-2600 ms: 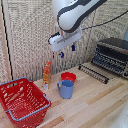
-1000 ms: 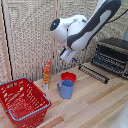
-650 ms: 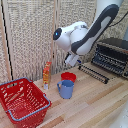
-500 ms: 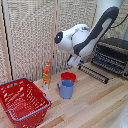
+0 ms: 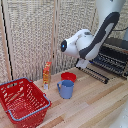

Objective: Extend the gripper towards the oven tray handle. Grasp the handle and carefully pull the tray out of the oven. Move the gripper above the red bowl. Grab the red bowl gently. Lift the bowl and place it onto the oven tray.

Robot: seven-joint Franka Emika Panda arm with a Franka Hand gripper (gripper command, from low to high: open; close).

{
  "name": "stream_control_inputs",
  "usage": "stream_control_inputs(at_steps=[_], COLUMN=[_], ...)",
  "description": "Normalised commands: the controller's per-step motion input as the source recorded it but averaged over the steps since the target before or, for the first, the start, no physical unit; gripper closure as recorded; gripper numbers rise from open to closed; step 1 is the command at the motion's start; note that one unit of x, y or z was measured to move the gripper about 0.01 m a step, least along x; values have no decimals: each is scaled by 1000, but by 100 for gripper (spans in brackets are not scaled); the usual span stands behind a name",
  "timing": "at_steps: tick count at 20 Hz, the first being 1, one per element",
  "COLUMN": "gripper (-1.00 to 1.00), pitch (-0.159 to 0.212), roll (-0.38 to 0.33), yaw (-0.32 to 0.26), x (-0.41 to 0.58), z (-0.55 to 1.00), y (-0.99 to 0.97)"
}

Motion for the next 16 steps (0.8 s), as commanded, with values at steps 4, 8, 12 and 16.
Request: stream_control_inputs(at_steps=[4, 8, 12, 16], gripper=[-100, -100, -100, -100], pitch=[-6, -43, -48, -46], roll=[-1, 70, 105, 150], yaw=[9, 3, 0, 13], x=[-35, -29, -2, 46], z=[0, 6, -3, -133], y=[-874, -966, -952, -828])
